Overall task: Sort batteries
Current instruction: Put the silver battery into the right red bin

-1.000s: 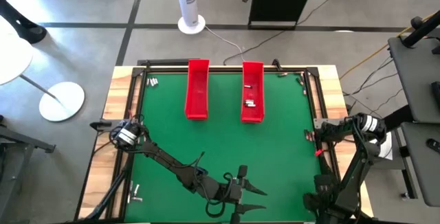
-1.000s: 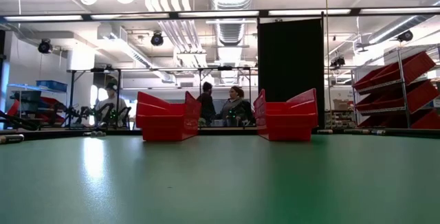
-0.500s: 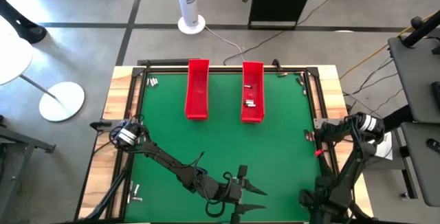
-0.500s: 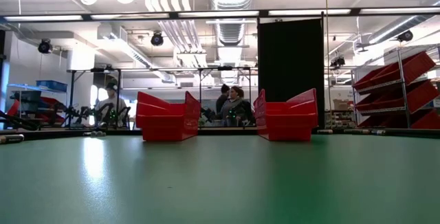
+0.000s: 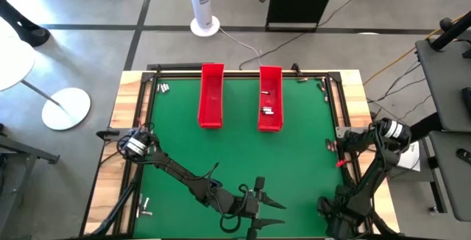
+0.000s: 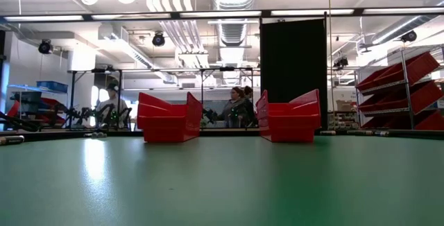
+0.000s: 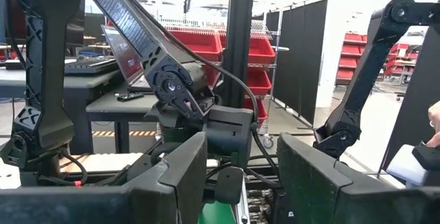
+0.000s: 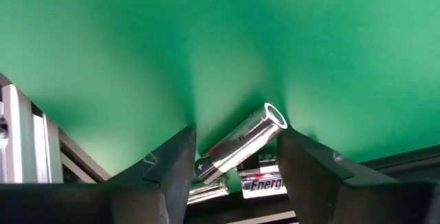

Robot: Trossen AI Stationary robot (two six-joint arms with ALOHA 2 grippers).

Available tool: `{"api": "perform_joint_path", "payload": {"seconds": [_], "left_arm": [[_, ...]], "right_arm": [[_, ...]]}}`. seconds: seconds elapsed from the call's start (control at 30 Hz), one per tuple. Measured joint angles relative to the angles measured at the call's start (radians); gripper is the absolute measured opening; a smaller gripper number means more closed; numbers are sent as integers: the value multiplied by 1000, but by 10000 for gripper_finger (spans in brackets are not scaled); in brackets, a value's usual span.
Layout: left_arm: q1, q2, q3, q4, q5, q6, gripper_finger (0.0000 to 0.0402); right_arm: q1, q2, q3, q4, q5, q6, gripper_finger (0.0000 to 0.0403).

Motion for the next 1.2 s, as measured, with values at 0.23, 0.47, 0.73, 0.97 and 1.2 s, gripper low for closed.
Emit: {"api": "perform_joint_path", "payload": {"seconds": [0.23,0.47,0.73,0.97,1.2], "left_arm": [[0,0,0,-1,0,0,158],[0,-1,0,-2,0,0,158],[-5,-2,0,-3,0,1,158],[-5,-3,0,-38,0,0,158],[-5,-3,0,-76,1,-24,158]], "right_arm": [[-1,1,-8,19,1,-15,139],[0,3,-9,22,36,-40,69],[-6,4,-10,23,102,-80,44],[-13,-24,-12,21,146,-105,53],[-35,-40,-14,12,227,-115,48]]}}
